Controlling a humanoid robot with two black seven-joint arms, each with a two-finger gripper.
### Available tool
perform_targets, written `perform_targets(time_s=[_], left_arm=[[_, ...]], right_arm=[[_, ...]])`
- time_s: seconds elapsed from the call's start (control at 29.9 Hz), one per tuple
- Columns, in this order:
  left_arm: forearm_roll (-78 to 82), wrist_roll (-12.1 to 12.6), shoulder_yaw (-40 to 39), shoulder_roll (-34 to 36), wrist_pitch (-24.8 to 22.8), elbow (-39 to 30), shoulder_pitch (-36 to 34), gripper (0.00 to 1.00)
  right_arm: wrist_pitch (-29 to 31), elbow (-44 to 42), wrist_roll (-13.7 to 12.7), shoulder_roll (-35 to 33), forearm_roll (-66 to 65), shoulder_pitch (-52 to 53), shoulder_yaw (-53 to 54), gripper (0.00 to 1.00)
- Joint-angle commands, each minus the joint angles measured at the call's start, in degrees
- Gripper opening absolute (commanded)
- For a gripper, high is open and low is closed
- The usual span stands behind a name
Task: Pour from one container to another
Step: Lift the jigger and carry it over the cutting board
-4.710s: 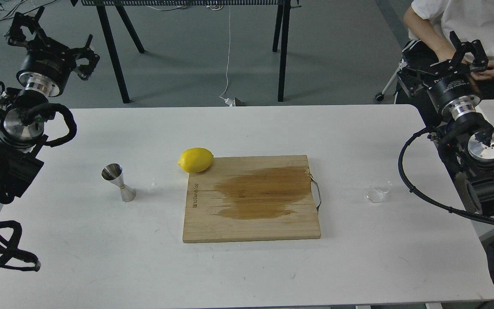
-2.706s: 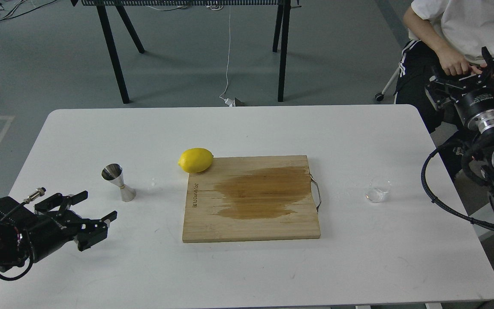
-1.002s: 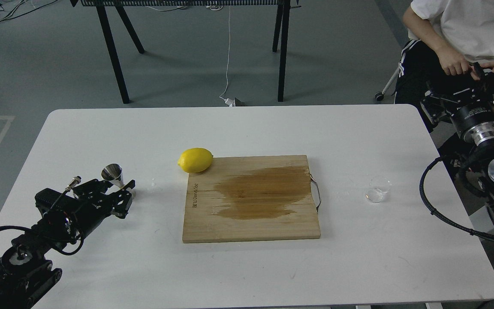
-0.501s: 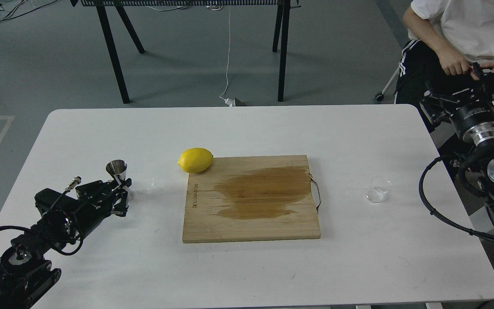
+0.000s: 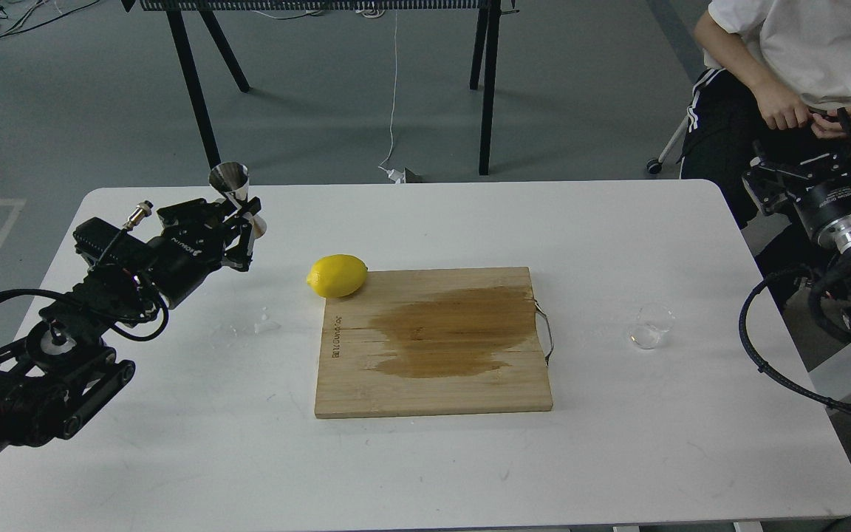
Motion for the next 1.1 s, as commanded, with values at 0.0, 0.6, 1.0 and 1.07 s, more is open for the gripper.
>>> perform_targets(time_s=[0.0,0.6,1.0,1.07], left_arm=[[0.02,0.08,1.32,-0.96,-4.88,-6.09,-2.83,0.08],[0.02,1.75,15.04,-17.04,-6.83,1.80,-5.38,0.07],[0.02,1.84,21.28,-23.29,-6.74,10.59,-7.32,0.08],[0.02,1.84,21.37,-23.82,-6.74,11.91,-7.32,0.09]], right_arm=[[0.00,0.03,0.01,-1.31,0.02,-0.73,0.19,1.00],[0.00,0.38,0.01,-2.45,0.10,-2.05,0.46,1.00],[0.00,0.38,0.01,-2.45,0.10,-1.96,0.81,1.00],[0.00,0.30,0.01,-2.54,0.10,-2.05,0.81,1.00]])
